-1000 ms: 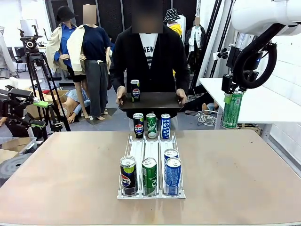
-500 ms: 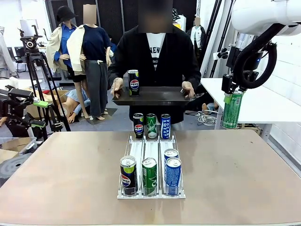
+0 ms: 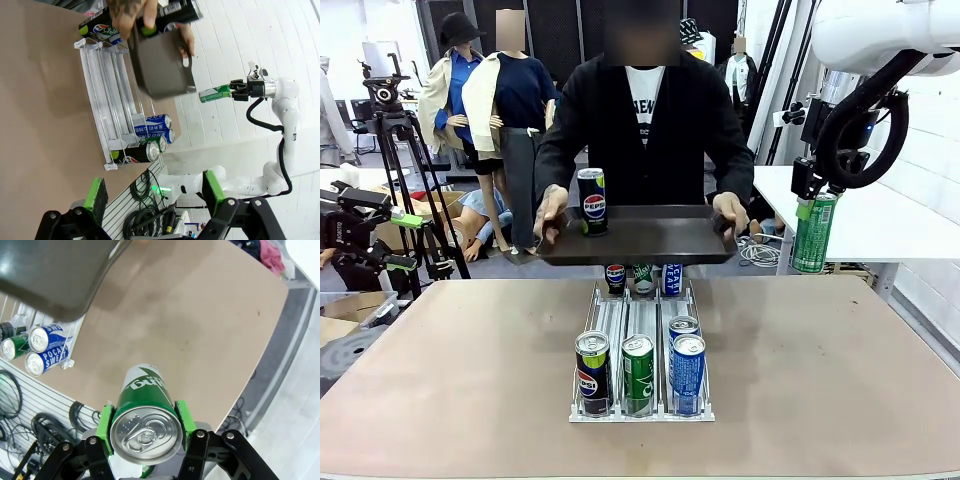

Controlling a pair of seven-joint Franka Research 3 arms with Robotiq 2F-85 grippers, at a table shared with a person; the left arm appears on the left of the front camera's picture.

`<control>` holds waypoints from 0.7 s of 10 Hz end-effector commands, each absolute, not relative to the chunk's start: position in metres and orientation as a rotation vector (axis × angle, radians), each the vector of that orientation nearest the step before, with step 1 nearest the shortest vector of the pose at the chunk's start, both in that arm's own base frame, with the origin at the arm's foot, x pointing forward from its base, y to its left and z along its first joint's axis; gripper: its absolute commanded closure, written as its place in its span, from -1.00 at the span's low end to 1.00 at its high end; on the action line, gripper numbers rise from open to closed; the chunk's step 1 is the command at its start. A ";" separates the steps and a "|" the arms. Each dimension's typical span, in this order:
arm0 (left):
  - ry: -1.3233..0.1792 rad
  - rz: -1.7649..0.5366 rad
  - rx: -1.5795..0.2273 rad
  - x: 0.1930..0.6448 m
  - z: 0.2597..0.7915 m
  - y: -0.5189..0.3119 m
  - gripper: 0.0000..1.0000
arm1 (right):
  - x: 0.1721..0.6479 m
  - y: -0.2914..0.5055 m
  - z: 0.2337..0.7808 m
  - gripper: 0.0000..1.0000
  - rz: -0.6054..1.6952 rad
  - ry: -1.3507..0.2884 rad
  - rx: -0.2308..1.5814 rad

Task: Retrieve and hand over the desired beverage to the person.
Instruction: Place the picked can on the Handle tray extended by the person.

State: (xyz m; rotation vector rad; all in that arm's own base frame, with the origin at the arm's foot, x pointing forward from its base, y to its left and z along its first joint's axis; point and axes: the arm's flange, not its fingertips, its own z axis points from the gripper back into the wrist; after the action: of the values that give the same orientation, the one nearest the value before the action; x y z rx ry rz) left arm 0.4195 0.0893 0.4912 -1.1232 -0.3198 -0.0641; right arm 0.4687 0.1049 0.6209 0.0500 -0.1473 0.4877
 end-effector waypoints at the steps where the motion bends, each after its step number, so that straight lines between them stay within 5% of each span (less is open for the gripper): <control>1: -0.322 -0.064 -1.125 0.418 0.492 0.090 -1.00 | 0.469 0.107 0.625 0.76 0.474 -0.147 0.051; 7: -0.322 -0.064 -1.125 0.418 0.492 0.090 -1.00 | 0.476 0.129 0.638 0.76 0.491 -0.164 0.089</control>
State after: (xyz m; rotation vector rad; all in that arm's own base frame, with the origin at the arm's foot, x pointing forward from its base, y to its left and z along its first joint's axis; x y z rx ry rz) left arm 0.4195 0.0893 0.4913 -1.1232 -0.3198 -0.0641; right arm 0.4704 0.1170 0.6265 0.0570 -0.1581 0.5008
